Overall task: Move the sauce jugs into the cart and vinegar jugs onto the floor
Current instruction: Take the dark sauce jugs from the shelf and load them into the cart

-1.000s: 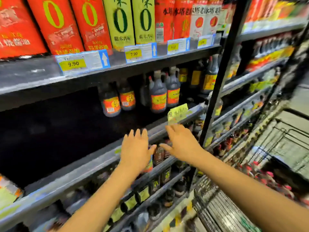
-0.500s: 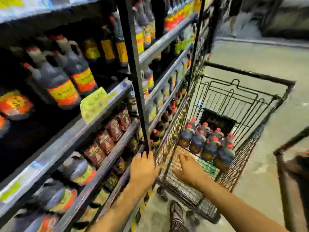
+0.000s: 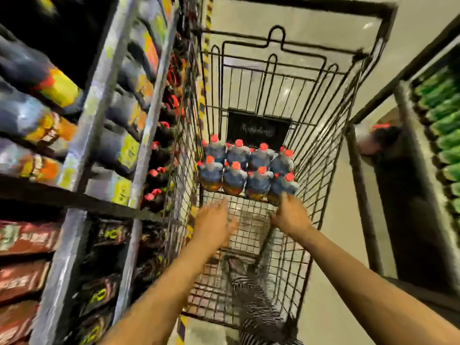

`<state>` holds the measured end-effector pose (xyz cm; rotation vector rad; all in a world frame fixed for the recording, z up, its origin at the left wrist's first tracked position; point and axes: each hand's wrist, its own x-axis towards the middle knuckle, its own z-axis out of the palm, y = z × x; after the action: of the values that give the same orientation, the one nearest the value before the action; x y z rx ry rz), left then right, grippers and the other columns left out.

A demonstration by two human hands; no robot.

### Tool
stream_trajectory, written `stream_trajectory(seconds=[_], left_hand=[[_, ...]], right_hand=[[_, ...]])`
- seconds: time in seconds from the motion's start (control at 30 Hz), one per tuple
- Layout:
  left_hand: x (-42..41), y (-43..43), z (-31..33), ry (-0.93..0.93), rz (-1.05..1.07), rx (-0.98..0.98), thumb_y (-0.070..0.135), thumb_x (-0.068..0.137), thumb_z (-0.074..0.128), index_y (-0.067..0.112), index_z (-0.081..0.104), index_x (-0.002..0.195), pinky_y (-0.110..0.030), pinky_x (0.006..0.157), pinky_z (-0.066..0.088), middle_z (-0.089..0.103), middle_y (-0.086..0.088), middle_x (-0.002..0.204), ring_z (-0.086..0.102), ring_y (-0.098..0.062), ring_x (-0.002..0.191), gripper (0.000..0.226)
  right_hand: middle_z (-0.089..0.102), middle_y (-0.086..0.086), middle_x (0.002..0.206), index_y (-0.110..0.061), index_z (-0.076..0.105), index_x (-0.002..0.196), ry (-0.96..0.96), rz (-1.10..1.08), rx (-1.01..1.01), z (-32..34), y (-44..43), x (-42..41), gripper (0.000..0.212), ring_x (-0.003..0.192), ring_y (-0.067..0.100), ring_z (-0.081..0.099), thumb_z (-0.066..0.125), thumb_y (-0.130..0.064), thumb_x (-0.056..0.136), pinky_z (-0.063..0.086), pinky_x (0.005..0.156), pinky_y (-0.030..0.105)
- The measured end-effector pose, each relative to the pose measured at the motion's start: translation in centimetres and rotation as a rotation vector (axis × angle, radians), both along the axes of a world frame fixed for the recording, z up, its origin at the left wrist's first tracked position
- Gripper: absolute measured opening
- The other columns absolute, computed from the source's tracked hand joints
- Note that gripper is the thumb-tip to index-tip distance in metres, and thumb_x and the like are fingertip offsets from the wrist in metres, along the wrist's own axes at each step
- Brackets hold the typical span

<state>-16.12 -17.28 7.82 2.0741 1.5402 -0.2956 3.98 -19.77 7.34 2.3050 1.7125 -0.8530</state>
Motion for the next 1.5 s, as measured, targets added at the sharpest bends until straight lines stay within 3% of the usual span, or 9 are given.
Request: stream_trajectory(seconds=[0.13, 0.37, 0.47, 0.67, 0.83, 1.0, 1.13, 1.33, 1.5], left_hand=[[4.6, 5.2, -3.1, -0.121, -0.089, -0.006, 0.040, 0.091, 0.056, 0.012, 0.022, 0.148, -0.038, 0.112, 0.025, 0.032, -0.011, 0.151, 0.029, -0.028, 0.139, 0.073], [11.2, 11.7, -9.5, -0.223, -0.126, -0.091, 0.031, 0.088, 0.062, 0.007, 0.037, 0.139, -0.040, 0.107, 0.034, 0.047, -0.015, 0.139, 0.043, -0.032, 0.129, 0.062], [12.5, 12.9, -11.9, -0.159, -0.110, -0.150, 0.031, 0.092, 0.057, 0.005, 0.035, 0.140, -0.042, 0.096, 0.039, 0.052, -0.020, 0.133, 0.049, -0.037, 0.121, 0.059], [13.9, 14.5, -14.2, -0.113, -0.140, -0.097, 0.036, 0.090, 0.058, 0.002, 0.050, 0.110, -0.040, 0.074, 0.038, 0.061, -0.022, 0.106, 0.056, -0.039, 0.100, 0.041], [12.5, 13.8, -14.6, -0.232, -0.095, -0.059, 0.037, 0.089, 0.060, 0.001, 0.054, 0.095, -0.039, 0.067, 0.035, 0.062, -0.025, 0.093, 0.058, -0.040, 0.089, 0.036], [9.9, 11.6, -11.3, -0.417, 0.055, 0.046, 0.037, 0.087, 0.064, 0.010, 0.051, 0.072, -0.029, 0.058, 0.017, 0.052, -0.011, 0.066, 0.047, -0.027, 0.064, 0.034], [6.1, 8.6, -6.1, -0.492, 0.165, 0.173, 0.035, 0.085, 0.068, 0.006, 0.058, 0.065, -0.037, 0.055, 0.025, 0.056, -0.016, 0.057, 0.048, -0.030, 0.056, 0.036], [-0.9, 2.9, 2.8, -0.543, 0.406, 0.394, 0.046, 0.080, 0.067, 0.008, 0.068, 0.076, -0.030, 0.056, 0.031, 0.063, -0.009, 0.062, 0.055, -0.025, 0.059, 0.038], [-7.3, -5.0, 10.7, -0.529, 0.645, 0.619, 0.050, 0.081, 0.065, 0.009, 0.069, 0.080, -0.023, 0.058, 0.027, 0.068, -0.012, 0.072, 0.053, -0.024, 0.062, 0.041]], right_hand=[[0.050, 0.021, 0.126, -0.001, 0.035, 0.137, 0.027, -0.124, 0.037, -2.4, 3.9, 3.0, 0.065, 0.117, 0.039, 0.046, 0.063, -0.025, 0.084, 0.038, 0.096, 0.041], [0.061, 0.012, 0.101, -0.010, 0.057, 0.108, 0.099, -0.219, -0.067, -9.9, 7.6, 6.7, 0.037, 0.098, 0.033, 0.058, 0.051, -0.033, 0.079, 0.044, 0.084, 0.035], [0.061, 0.017, 0.107, -0.006, 0.053, 0.116, 0.156, -0.298, -0.046, -9.2, 8.2, 6.8, 0.035, 0.101, 0.034, 0.058, 0.053, -0.025, 0.087, 0.045, 0.086, 0.037], [0.061, 0.016, 0.107, -0.006, 0.048, 0.116, 0.204, -0.394, -0.027, -11.0, 8.3, 7.1, 0.030, 0.099, 0.034, 0.058, 0.052, -0.024, 0.093, 0.042, 0.078, 0.032], [0.061, 0.015, 0.116, -0.009, 0.047, 0.126, 0.312, -0.500, -0.068, -10.8, 7.4, 6.0, 0.041, 0.107, 0.031, 0.057, 0.059, -0.027, 0.091, 0.035, 0.075, 0.024], [0.063, 0.003, 0.096, -0.008, 0.056, 0.115, 0.466, -0.523, 0.065, -8.9, 5.4, 4.9, 0.036, 0.092, 0.023, 0.060, 0.069, -0.024, 0.085, 0.041, 0.075, 0.022], [0.059, -0.007, 0.079, -0.013, 0.058, 0.101, 0.543, -0.467, 0.166, -5.6, 2.9, 3.3, 0.028, 0.076, 0.013, 0.054, 0.072, -0.027, 0.081, 0.042, 0.064, 0.025], [0.067, 0.015, 0.093, -0.004, 0.061, 0.099, 0.672, -0.374, 0.298, 1.6, -0.3, -1.0, 0.031, 0.087, 0.031, 0.063, 0.072, -0.028, 0.081, 0.051, 0.080, 0.042], [0.065, 0.000, 0.089, -0.008, 0.065, 0.096, 0.738, -0.212, 0.438, 9.3, -4.4, -6.5, 0.023, 0.083, 0.013, 0.059, 0.074, -0.022, 0.080, 0.047, 0.075, 0.021]])
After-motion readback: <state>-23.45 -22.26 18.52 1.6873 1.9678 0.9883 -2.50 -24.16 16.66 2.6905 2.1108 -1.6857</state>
